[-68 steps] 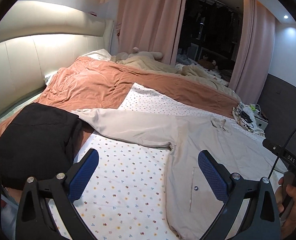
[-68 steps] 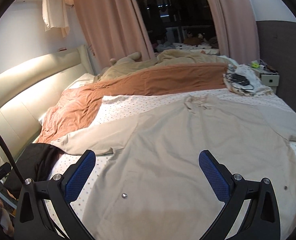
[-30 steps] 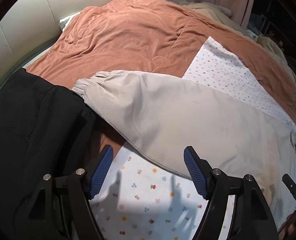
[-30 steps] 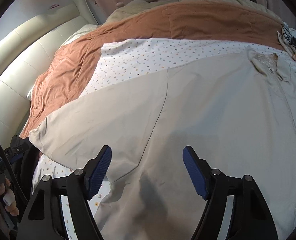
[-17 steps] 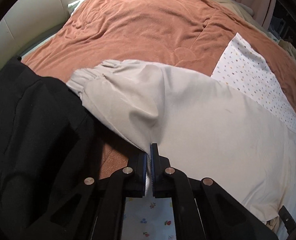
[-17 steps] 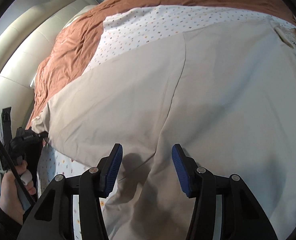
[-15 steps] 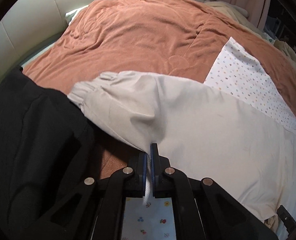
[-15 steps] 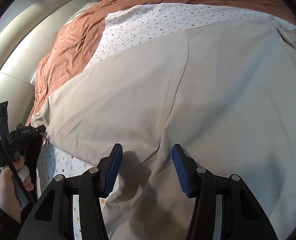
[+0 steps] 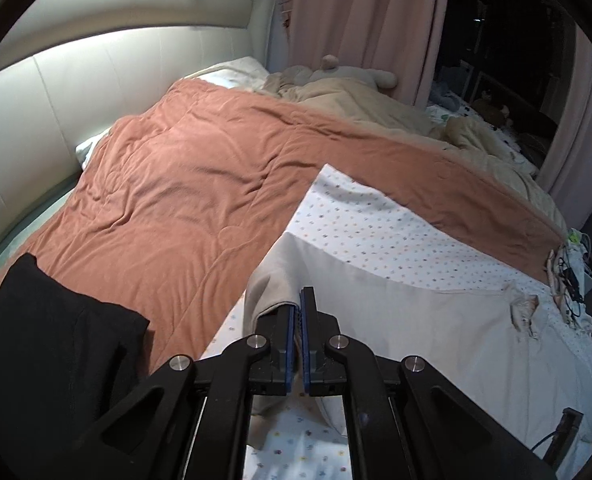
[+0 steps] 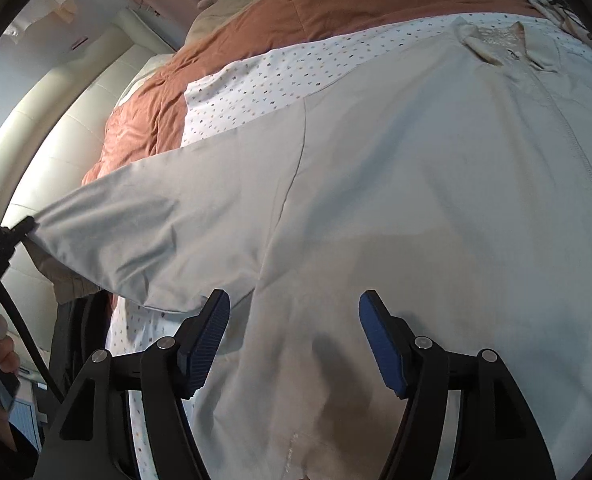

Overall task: Fold large clothes
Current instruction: 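Grasp the jacket sleeve cuff with the left tool and lift it, then fold the held sleeve across the jacket body and open the left tool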

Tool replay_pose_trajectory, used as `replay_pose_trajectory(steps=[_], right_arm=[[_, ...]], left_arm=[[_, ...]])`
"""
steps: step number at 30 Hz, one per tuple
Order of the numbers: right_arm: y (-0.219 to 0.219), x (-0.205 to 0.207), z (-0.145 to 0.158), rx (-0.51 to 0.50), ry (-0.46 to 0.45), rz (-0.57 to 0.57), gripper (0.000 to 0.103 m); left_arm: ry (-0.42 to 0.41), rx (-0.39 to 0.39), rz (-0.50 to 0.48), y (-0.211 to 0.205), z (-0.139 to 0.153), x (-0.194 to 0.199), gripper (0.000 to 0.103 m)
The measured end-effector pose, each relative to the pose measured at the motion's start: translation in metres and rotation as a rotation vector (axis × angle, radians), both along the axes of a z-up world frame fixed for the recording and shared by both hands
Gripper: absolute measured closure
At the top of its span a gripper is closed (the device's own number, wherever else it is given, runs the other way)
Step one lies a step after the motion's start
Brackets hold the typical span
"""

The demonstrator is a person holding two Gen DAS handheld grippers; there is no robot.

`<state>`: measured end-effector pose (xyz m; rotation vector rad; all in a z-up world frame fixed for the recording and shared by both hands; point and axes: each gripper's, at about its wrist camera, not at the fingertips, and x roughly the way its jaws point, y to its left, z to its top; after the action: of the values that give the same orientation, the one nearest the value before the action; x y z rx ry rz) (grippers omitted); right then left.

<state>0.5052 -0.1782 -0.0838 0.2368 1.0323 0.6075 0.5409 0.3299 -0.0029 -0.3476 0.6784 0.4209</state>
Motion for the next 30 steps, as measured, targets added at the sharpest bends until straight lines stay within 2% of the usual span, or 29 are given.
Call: replay_pose_trajectory(steps=[5,9,14,16,23,30], right_arm=[[-0.048,-0.02,0.002,0.061,0.01,-0.112,0.037],[-0.087,-0.04,0.011,0.055,-0.009,-0.155,0.037],[-0.142,-0.066,0.015,0.093,-0.014,-0.24,0.037],[-0.166,-0.073,0.015,0.077,-0.026,-0.287,0.037],[-0.215,-0.079,-0.006,0.093,0.059,-0.399,0.037],[-0.249,-0.083,0.004,0.112,0.06,-0.463,0.037]], left_arm=[[-0.046,0.049,-0.087,-0.054,0.043,0.004,0.098],[-0.062,0.076,-0.166,-0.103,0.069,0.01,0.098],[-0.089,0.092,-0.271,-0.164,0.087,0.018,0.098],[-0.096,0.089,-0.301,-0.187,0.089,0.02,0.098],[-0.084,0.053,-0.437,-0.258,0.077,0.033,0.098],[-0.04,-0.024,-0.532,-0.305,0.022,0.061,0.098]])
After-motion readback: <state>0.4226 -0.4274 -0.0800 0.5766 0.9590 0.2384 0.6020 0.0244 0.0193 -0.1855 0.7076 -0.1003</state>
